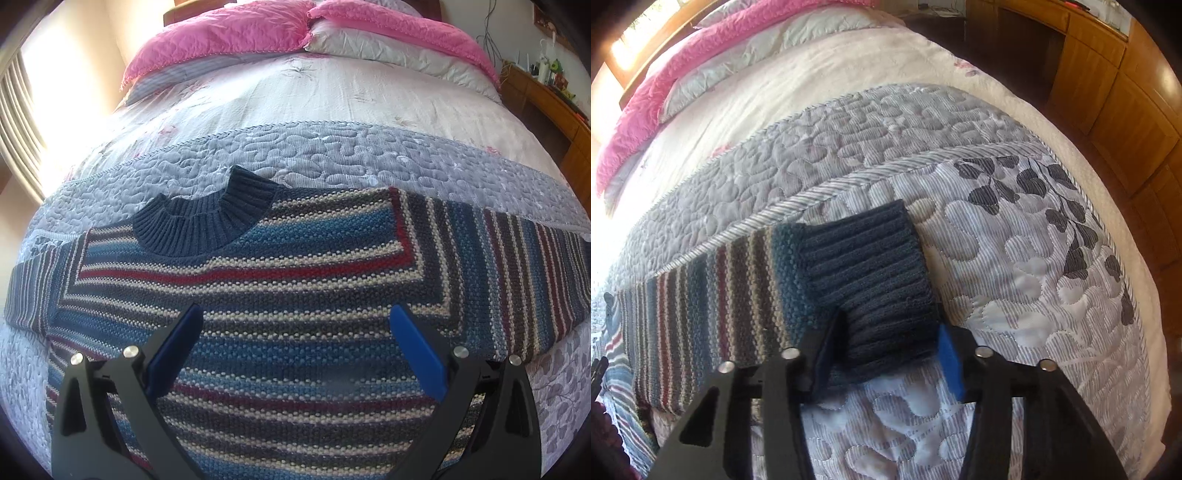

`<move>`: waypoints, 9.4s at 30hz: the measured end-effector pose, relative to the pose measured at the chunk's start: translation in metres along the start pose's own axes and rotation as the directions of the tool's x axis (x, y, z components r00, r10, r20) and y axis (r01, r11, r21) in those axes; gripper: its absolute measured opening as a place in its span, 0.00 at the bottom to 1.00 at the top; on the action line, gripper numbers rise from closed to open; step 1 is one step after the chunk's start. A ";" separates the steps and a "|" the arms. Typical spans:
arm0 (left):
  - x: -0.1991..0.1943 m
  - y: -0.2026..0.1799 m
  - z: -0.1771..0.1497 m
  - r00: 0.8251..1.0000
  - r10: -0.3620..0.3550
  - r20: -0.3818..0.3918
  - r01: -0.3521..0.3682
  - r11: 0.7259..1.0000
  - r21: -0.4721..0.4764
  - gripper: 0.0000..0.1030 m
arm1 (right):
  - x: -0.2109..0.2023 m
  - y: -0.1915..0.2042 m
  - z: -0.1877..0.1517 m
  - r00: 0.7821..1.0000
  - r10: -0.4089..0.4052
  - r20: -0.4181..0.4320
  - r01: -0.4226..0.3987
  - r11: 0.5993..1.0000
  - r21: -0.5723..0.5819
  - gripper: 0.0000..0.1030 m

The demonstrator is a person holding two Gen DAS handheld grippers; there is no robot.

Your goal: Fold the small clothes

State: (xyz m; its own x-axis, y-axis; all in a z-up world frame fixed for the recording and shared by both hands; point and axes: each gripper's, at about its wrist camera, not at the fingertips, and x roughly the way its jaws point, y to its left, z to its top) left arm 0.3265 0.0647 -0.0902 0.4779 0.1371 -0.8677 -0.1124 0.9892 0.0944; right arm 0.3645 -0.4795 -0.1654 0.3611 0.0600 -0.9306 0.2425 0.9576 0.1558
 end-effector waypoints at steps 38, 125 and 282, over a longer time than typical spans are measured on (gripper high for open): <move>-0.002 0.112 -0.010 0.999 0.003 -0.043 -0.006 0.997 -0.073 0.97 | -0.035 0.354 -0.126 0.900 0.422 -0.112 -0.428 0.804 -0.412 0.40; 0.062 0.163 -0.017 0.943 -0.309 -0.120 0.276 0.933 -0.229 0.33 | -0.004 0.377 -0.155 0.964 0.259 -0.066 -0.267 0.914 -0.305 0.60; 0.093 0.386 -0.057 0.972 -0.173 -0.158 0.120 0.947 -0.299 0.59 | -0.007 0.500 -0.154 0.822 0.513 -0.246 -0.567 0.777 -0.275 0.77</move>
State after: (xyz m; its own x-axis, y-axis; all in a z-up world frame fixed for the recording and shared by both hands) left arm 0.2776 0.4567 -0.1627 0.3468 -0.0458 -0.9368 -0.3099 0.9371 -0.1605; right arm 0.3446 0.0422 -0.1322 0.1994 0.6098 -0.7671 -0.2643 0.7873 0.5571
